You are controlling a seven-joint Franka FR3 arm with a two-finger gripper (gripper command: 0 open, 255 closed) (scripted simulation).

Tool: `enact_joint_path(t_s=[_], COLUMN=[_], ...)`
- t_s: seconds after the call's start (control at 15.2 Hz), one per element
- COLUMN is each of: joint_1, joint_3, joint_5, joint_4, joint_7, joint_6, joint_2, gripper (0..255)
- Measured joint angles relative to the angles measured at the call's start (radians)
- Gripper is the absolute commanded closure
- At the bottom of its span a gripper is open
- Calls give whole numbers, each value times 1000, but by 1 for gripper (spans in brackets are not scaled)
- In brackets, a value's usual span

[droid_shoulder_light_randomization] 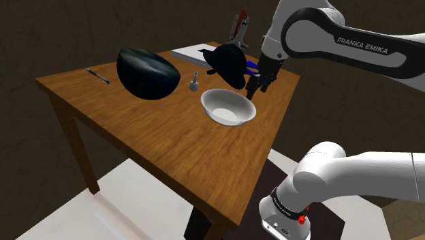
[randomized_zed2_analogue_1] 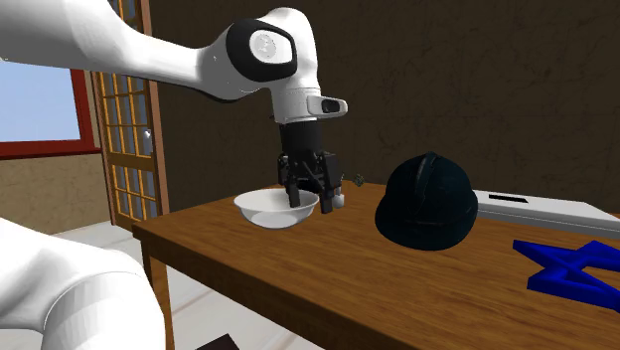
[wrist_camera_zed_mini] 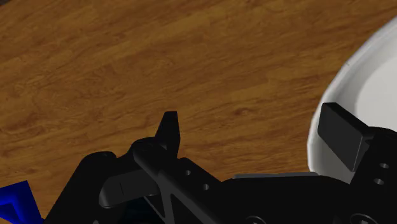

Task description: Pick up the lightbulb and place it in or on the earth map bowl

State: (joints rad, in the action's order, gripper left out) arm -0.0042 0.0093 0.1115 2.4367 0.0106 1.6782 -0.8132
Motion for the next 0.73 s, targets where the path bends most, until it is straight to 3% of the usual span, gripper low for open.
enact_joint_path(t_s=[0.2, 0.73], joint_1=[8, 50], joint_3=[7, 53], joint_5=[-13, -83], joint_4=[-19, -195], joint_7=[9, 58], joint_6=[23, 140], joint_2=[37, 291], gripper=[0, 0])
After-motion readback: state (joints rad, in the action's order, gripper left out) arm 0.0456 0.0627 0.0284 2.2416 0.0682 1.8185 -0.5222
